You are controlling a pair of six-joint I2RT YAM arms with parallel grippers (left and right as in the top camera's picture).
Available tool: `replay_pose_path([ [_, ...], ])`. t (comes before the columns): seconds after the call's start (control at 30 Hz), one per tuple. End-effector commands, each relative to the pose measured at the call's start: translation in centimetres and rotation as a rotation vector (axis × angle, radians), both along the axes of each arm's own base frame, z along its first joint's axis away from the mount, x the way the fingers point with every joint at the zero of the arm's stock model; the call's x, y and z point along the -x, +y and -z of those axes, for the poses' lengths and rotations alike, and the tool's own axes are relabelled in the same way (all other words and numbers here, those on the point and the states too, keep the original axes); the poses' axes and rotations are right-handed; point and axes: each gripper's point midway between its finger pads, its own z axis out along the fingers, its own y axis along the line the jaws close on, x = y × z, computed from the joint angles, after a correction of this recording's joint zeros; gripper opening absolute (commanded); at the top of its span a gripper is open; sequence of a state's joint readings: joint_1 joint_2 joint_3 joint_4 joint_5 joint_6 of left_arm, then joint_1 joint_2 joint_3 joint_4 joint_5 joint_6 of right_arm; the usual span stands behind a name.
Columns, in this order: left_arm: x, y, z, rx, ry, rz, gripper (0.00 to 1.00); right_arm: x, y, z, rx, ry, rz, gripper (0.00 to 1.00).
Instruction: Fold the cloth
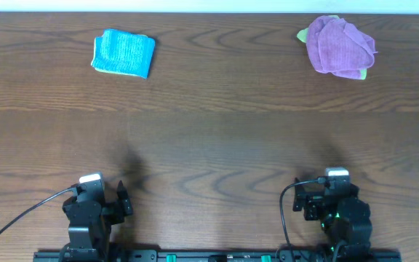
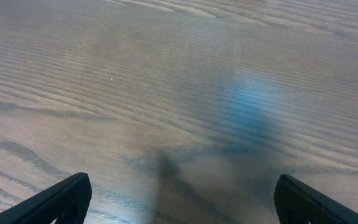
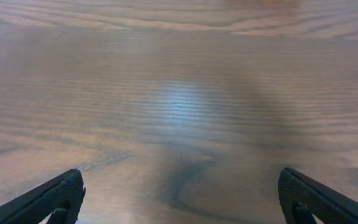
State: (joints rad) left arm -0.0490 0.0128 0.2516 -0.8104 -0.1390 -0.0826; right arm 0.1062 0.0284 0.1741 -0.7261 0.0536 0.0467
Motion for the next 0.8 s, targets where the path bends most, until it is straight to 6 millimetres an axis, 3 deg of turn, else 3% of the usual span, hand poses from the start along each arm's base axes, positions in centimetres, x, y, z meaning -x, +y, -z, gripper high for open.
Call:
replay_pose_path([
  [0.0, 0.0, 0.2, 0.1, 0.001, -0.004, -0.013, 0.95, -0.1, -1.0, -0.8, -0.041, -0.008, 0.081, 0.99],
  [0.33, 0.0, 0.2, 0.1, 0.001, -0.004, -0.013, 0.95, -1.8, -4.3, -7.3, -0.054, 0.071, 0.256, 0.99],
  [0.5, 0.0, 0.2, 0.1, 0.001, -0.004, -0.013, 0.95, -4.8, -5.3, -10.4, -0.066, 0.140, 0.291, 0.99],
  [0.77, 0.0, 0.2, 0.1, 0.001, -0.004, -0.013, 0.95, -11.4, -6.7, -12.9, -0.092, 0.261, 0.331, 0.99],
])
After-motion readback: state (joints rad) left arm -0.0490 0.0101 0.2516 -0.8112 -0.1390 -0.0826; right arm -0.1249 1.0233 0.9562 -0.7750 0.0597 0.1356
